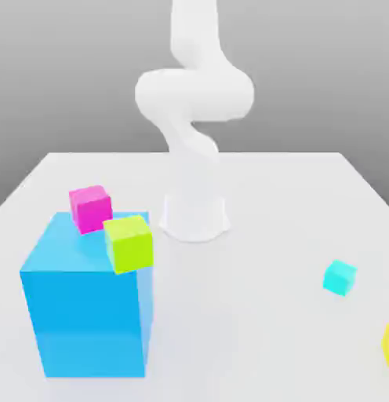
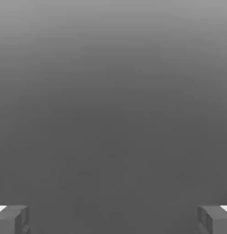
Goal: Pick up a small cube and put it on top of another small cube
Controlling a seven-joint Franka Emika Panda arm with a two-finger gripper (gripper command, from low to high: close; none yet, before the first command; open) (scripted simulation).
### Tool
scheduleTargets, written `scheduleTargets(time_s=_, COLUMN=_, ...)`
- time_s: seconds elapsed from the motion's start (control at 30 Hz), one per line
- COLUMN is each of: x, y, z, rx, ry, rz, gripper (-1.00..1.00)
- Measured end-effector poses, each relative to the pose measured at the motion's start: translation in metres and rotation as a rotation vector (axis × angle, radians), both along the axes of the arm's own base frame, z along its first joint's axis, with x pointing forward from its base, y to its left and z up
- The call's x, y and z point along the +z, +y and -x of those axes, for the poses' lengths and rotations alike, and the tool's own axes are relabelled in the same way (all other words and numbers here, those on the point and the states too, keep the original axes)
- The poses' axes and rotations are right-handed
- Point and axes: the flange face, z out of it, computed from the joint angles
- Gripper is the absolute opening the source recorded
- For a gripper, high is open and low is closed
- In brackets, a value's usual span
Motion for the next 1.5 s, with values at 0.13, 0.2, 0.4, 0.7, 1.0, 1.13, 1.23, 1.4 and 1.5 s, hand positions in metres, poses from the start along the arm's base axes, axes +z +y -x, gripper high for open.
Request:
scheduleTargets(time_s=0.13, x=-0.062, y=0.046, z=-0.029, rx=0.247, ry=0.08, rz=0.126, gripper=0.0)
scheduleTargets(time_s=0.2, x=-0.093, y=0.069, z=-0.037, rx=0.37, ry=0.115, rz=0.186, gripper=0.0)
scheduleTargets(time_s=0.4, x=-0.189, y=0.141, z=-0.04, rx=0.749, ry=0.201, rz=0.359, gripper=0.0)
scheduleTargets(time_s=0.7, x=-0.33, y=0.229, z=0.012, rx=1.345, ry=0.288, rz=0.599, gripper=0.0)
scheduleTargets(time_s=1.0, x=-0.455, y=0.275, z=0.117, rx=1.984, ry=0.325, rz=0.814, gripper=0.0)
scheduleTargets(time_s=1.13, x=-0.498, y=0.273, z=0.139, rx=2.125, ry=0.335, rz=0.853, gripper=0.0)
scheduleTargets(time_s=1.23, x=-0.527, y=0.273, z=0.14, rx=2.132, ry=0.337, rz=0.854, gripper=0.0)
scheduleTargets(time_s=1.4, x=-0.545, y=0.272, z=0.141, rx=2.133, ry=0.338, rz=0.854, gripper=-1.0)
scheduleTargets(time_s=1.5, x=-0.549, y=0.271, z=0.141, rx=2.134, ry=0.339, rz=0.854, gripper=-1.0)
